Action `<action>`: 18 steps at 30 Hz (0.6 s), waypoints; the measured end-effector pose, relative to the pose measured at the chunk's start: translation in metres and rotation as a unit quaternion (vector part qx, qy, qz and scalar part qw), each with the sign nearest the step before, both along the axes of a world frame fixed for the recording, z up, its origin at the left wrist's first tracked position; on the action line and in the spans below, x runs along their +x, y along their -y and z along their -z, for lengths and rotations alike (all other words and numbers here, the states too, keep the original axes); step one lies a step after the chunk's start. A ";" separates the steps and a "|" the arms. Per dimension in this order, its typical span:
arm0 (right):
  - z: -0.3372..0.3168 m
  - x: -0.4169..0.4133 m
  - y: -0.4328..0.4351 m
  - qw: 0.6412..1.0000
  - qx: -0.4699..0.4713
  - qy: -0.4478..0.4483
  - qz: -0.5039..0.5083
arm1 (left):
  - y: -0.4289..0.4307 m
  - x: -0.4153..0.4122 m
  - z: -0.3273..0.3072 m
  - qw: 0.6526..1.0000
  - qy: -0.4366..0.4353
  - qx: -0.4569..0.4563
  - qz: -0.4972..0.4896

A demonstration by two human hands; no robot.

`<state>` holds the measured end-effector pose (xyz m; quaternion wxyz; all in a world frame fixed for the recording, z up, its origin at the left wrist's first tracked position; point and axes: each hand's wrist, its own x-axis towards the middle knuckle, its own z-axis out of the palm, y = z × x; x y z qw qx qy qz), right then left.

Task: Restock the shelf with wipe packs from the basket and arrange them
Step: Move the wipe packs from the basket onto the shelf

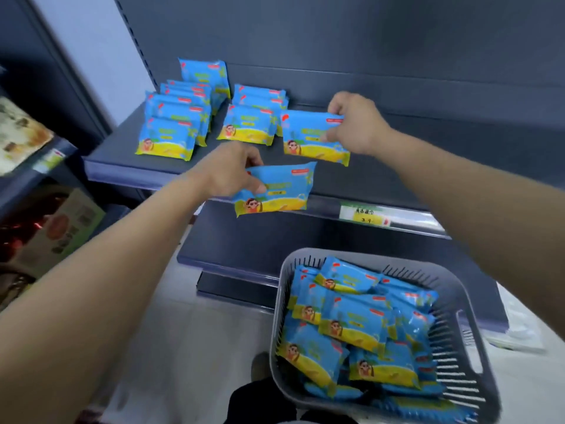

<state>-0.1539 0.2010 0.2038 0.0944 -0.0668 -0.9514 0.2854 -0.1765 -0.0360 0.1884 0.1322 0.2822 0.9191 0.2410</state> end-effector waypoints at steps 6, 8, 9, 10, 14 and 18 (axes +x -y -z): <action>0.031 -0.081 0.046 0.997 -0.027 0.041 -0.054 | 0.037 -0.060 -0.010 0.998 -0.018 0.020 -0.056; 0.039 -0.104 0.055 0.996 -0.031 0.046 -0.070 | 0.043 -0.079 -0.013 0.998 -0.030 0.005 -0.050; 0.042 -0.115 0.059 0.996 -0.032 0.048 -0.073 | 0.045 -0.088 -0.016 0.998 -0.037 -0.002 -0.048; 0.044 -0.125 0.061 0.996 -0.029 0.048 -0.074 | 0.046 -0.097 -0.018 0.998 -0.044 -0.009 -0.045; 0.044 -0.154 0.061 0.995 -0.006 0.064 -0.071 | 0.042 -0.129 -0.015 0.998 -0.033 -0.022 -0.038; 0.042 -0.176 0.053 0.996 0.018 0.069 -0.061 | 0.032 -0.154 0.000 0.999 0.009 -0.001 -0.032</action>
